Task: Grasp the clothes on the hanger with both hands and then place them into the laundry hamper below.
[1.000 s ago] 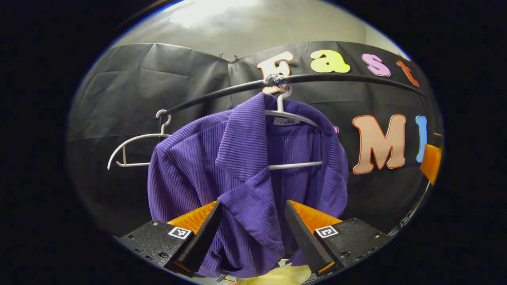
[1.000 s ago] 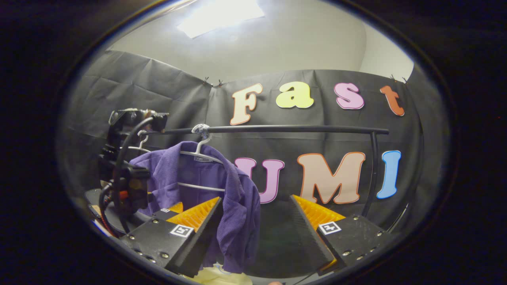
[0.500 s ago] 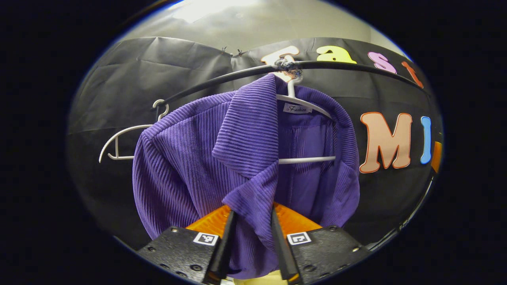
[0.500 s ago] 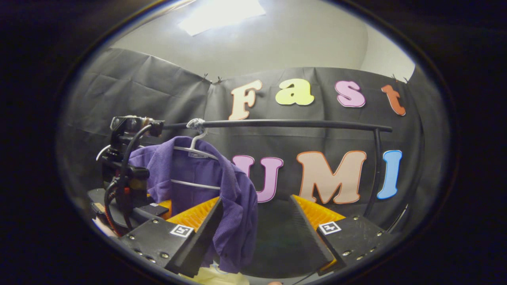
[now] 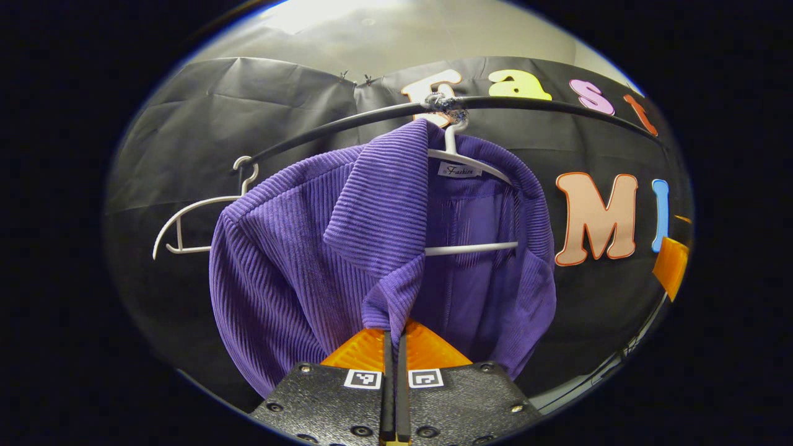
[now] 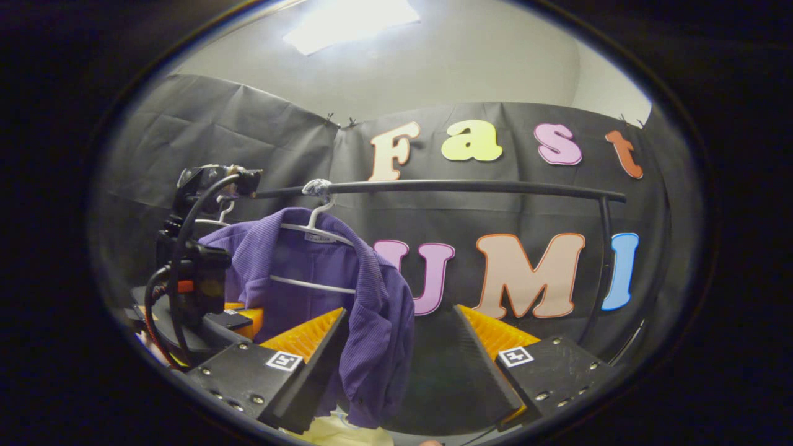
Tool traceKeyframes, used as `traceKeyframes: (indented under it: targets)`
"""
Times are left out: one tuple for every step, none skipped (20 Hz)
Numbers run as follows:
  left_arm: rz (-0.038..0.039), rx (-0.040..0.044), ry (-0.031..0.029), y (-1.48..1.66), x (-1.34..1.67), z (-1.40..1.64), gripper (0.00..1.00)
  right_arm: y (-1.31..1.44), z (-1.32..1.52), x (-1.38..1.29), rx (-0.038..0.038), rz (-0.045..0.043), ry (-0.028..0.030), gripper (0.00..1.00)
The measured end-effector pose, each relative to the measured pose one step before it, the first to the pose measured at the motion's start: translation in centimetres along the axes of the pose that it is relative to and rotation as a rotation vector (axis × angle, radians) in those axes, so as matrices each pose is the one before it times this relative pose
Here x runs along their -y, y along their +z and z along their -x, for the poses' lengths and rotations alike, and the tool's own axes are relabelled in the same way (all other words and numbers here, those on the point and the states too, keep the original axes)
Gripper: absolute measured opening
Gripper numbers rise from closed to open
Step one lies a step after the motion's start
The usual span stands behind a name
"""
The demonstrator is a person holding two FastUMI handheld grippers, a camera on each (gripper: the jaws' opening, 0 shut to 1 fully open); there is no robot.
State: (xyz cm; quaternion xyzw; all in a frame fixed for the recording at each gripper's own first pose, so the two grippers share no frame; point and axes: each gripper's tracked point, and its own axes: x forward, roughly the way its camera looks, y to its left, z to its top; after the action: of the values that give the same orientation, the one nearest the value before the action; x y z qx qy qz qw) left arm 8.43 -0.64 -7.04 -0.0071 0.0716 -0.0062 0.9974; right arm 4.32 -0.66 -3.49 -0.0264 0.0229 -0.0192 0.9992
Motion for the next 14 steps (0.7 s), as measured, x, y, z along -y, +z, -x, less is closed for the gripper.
traceKeyframes:
  targets:
    - [0.00586,-0.00321,-0.00458,0.117,0.016,0.118,0.00,-0.089,-0.152,-0.034,-0.00142,0.00138,0.00311,0.95]
    - [0.00353,-0.00350,-0.00396,-0.097,-0.052,0.089,0.00,-0.122,-0.018,-0.113,-0.00226,0.00026,0.00239,0.95]
    - [0.00251,0.00010,-0.00732,0.054,0.022,0.152,0.02,-0.084,-0.038,-0.136,-0.00118,-0.00133,0.00317,0.95]
    - [0.00230,0.00020,-0.01027,0.065,0.118,0.164,0.02,-0.046,-0.101,-0.098,-0.00138,-0.00245,0.00205,0.99]
    - [0.00491,0.00486,-0.01287,0.136,0.079,0.173,0.00,-0.060,0.091,-0.257,-0.00037,-0.00232,0.00199,0.95]
    - [0.00459,0.00249,-0.01406,0.070,0.102,0.069,0.00,-0.021,-0.022,-0.056,0.00020,-0.00271,0.00244,0.99]
    - [0.00265,0.00022,-0.01399,0.082,0.134,0.112,0.00,-0.198,-0.090,-0.166,-0.00141,-0.00201,0.00228,0.99]
    - [-0.00252,-0.00103,-0.00732,0.029,0.042,0.139,0.00,-0.114,-0.024,-0.079,-0.00308,-0.00105,0.00194,0.99]
    - [-0.00435,0.00012,-0.00086,0.089,-0.146,0.057,0.01,-0.267,0.007,-0.119,-0.00438,-0.00131,0.00253,0.99]
    - [-0.00418,0.00048,0.00065,0.015,-0.154,0.180,0.05,-0.101,-0.145,-0.116,-0.00402,-0.00182,0.00416,0.99]
    - [-0.00401,-0.00007,0.00085,0.080,-0.152,0.111,0.05,-0.170,-0.010,-0.098,-0.00435,-0.00175,0.00218,0.95]
    - [-0.00267,-0.00210,0.00133,-0.082,-0.231,0.061,0.05,-0.165,-0.072,-0.197,-0.00359,-0.00197,0.00209,0.99]
    - [-0.00026,0.00038,-0.00032,0.078,-0.203,0.034,0.05,-0.129,0.025,-0.148,-0.00175,-0.00218,0.00201,0.95]
    - [0.00039,-0.00082,0.00219,-0.042,-0.208,0.038,0.04,-0.050,-0.086,-0.105,-0.00156,-0.00108,0.00335,0.95]
